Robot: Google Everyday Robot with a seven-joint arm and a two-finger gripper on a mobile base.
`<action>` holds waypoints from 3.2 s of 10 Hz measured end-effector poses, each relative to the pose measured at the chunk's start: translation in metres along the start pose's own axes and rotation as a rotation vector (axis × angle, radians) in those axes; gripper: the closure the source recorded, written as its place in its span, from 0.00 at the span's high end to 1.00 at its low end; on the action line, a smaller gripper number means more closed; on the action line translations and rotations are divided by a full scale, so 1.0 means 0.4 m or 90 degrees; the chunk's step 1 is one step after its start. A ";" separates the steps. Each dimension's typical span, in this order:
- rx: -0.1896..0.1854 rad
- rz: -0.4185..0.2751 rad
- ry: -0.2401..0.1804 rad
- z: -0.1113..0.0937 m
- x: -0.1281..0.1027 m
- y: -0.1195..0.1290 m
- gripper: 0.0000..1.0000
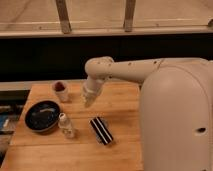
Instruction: Knock the bottle over
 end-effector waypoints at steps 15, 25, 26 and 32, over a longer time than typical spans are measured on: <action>0.032 -0.003 0.169 0.161 0.274 0.156 0.00; 0.061 -0.103 0.149 0.168 0.135 0.294 0.00; 0.065 -0.106 0.108 0.137 0.105 0.279 0.00; 0.066 -0.063 -0.172 -0.010 -0.014 0.171 0.01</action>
